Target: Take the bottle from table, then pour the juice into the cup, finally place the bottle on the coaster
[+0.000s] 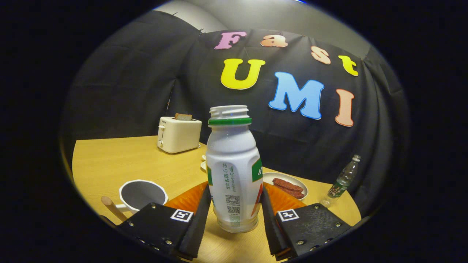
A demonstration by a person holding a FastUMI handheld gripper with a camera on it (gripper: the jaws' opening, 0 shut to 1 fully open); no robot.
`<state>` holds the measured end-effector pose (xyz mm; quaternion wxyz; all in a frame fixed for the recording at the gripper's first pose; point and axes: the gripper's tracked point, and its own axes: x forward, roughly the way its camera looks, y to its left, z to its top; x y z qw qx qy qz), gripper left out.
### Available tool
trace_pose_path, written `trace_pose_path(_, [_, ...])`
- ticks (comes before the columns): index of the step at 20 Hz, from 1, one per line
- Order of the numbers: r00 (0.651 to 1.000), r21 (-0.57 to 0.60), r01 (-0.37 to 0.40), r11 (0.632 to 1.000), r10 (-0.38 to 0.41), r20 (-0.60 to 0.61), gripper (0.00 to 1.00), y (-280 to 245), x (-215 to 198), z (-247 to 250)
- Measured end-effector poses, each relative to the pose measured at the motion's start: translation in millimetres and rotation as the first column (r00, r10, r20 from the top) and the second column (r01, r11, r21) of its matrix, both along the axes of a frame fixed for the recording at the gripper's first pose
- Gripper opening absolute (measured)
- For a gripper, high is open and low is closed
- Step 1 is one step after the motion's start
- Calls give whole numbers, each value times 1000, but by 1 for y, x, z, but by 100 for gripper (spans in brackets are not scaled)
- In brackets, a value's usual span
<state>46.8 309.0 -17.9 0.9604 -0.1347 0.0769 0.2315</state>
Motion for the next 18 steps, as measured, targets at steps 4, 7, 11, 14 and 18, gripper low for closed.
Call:
trace_pose_path(4, [999,57,-3,998,5,-35,70,4,10,-10])
trace_pose_path(7, [998,86,9,996,-4,-60,70,5,21,-20])
trace_pose_path(11, [998,97,32,995,-26,-65,69,3,34,-27])
trace_pose_path(14, [997,103,44,994,-37,-67,69,1,42,-32])
trace_pose_path(18, [996,139,54,989,-42,-84,69,3,49,-37])
